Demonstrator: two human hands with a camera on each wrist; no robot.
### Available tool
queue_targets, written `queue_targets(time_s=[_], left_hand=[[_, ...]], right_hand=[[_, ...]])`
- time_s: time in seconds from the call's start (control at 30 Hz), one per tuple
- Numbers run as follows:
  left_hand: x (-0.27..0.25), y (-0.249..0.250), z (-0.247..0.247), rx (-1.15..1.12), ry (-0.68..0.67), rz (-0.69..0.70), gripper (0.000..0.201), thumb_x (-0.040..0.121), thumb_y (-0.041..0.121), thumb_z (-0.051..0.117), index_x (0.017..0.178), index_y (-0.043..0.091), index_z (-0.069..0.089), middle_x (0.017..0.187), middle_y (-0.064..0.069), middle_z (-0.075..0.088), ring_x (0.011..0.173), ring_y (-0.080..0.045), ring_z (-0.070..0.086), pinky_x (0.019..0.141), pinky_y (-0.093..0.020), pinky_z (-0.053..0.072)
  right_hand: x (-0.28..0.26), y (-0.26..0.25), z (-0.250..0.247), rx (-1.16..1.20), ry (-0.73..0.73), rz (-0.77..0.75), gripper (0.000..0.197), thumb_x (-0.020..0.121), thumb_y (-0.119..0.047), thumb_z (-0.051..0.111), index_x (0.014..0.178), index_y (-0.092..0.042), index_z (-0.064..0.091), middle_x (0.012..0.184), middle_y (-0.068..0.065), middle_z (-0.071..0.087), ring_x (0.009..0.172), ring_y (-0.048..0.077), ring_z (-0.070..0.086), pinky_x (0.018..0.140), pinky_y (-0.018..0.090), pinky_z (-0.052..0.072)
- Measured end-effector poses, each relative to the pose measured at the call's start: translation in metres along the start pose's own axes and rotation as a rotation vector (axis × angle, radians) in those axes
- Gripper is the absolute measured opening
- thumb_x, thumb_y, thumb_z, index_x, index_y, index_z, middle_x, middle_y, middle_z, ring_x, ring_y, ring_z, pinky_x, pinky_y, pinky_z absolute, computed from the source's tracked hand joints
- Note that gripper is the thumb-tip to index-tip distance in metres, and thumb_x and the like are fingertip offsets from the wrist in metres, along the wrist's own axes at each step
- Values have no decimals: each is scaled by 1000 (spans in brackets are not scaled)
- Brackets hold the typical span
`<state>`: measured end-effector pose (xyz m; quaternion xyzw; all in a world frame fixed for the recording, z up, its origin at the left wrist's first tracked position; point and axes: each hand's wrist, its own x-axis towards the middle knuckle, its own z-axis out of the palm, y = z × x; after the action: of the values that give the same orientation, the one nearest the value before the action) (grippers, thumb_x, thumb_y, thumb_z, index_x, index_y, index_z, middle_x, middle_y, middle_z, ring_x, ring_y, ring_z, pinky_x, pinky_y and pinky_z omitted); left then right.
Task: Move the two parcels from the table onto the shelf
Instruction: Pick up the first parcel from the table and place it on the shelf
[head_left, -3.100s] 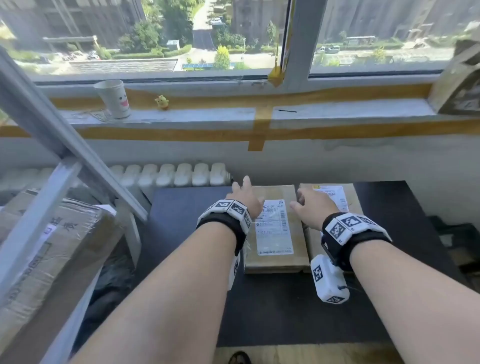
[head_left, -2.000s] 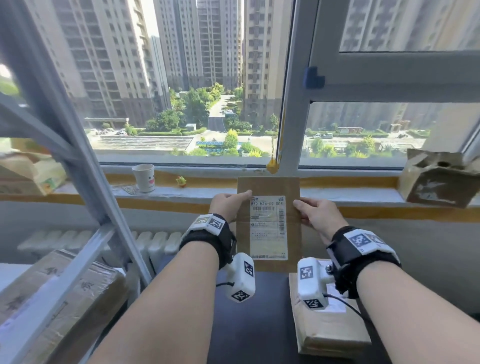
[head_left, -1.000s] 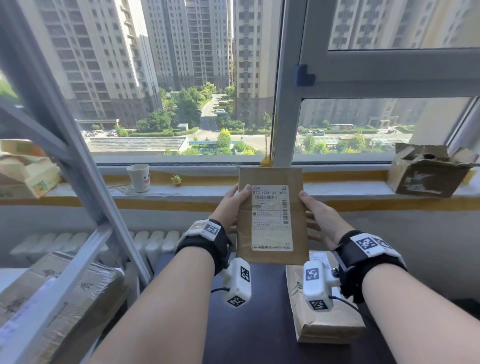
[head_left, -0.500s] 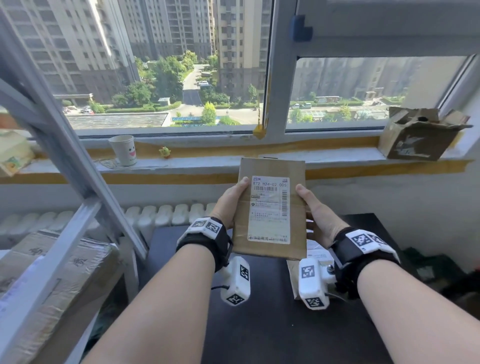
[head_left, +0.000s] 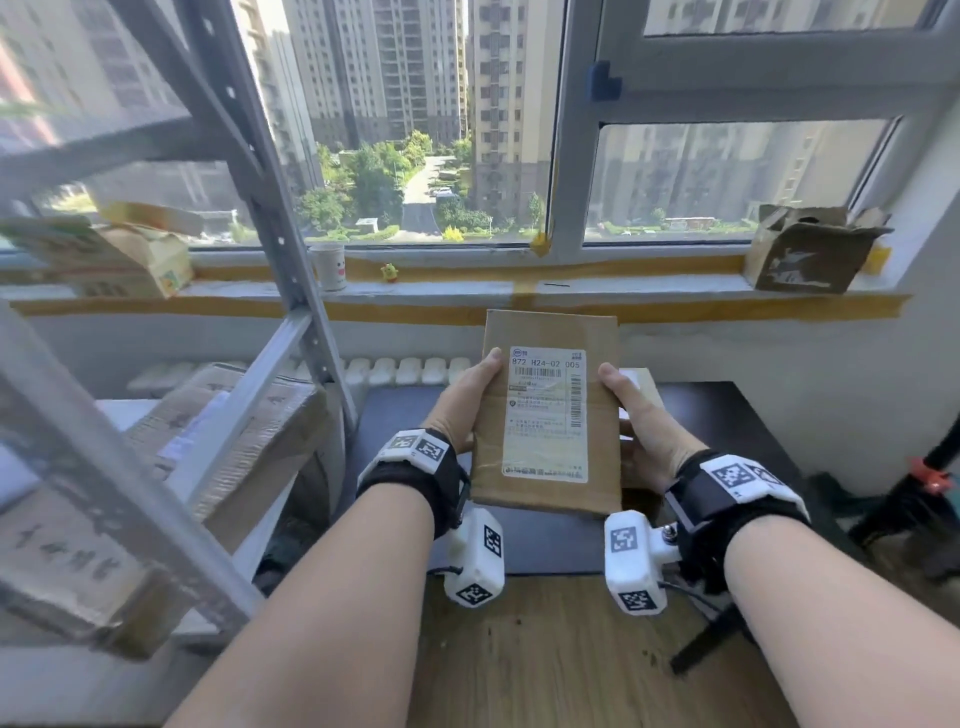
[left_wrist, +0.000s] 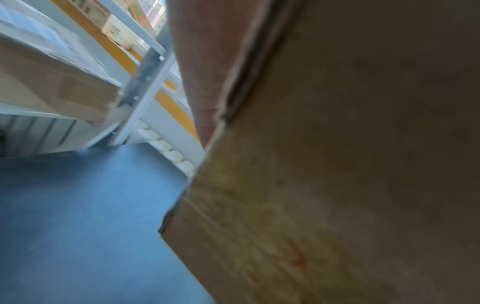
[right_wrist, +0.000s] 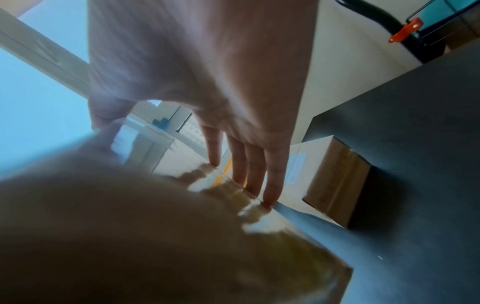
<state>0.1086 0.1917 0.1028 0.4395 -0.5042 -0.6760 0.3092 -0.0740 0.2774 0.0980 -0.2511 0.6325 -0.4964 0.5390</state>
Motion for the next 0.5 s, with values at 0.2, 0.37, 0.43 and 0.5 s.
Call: queue_targets(time_s=[0.2, 0.37, 0.43, 0.5], left_hand=[[-103, -18, -21, 28, 100, -20, 39, 97, 53, 42, 100, 23, 67, 91, 2, 72, 79, -14, 67, 54, -19, 56], [-168, -30, -56, 61, 206, -55, 52, 81, 67, 55, 103, 23, 71, 106, -4, 76, 109, -27, 68, 101, -45, 51], [-190, -37, -68, 54, 239, -86, 62, 75, 70, 59, 111, 21, 70, 109, -5, 75, 109, -28, 68, 102, -46, 49], [-209, -42, -80, 52, 258, -100, 68, 73, 71, 59, 118, 19, 68, 113, -8, 74, 107, -29, 68, 99, -44, 51]], right_hand=[[-76, 31, 32, -67, -58, 5, 69, 81, -66, 58, 127, -13, 58, 101, 11, 68, 81, 24, 67, 62, 30, 53], [-120, 52, 65, -105, -159, -9, 54, 86, -61, 55, 116, -17, 60, 108, 14, 64, 87, 27, 65, 64, 35, 54], [-136, 62, 77, -125, -186, 5, 52, 87, -61, 54, 115, -18, 59, 108, 14, 64, 92, 29, 64, 72, 39, 52], [-149, 69, 91, -147, -204, 14, 51, 87, -61, 53, 116, -19, 59, 109, 15, 65, 96, 31, 64, 74, 41, 52]])
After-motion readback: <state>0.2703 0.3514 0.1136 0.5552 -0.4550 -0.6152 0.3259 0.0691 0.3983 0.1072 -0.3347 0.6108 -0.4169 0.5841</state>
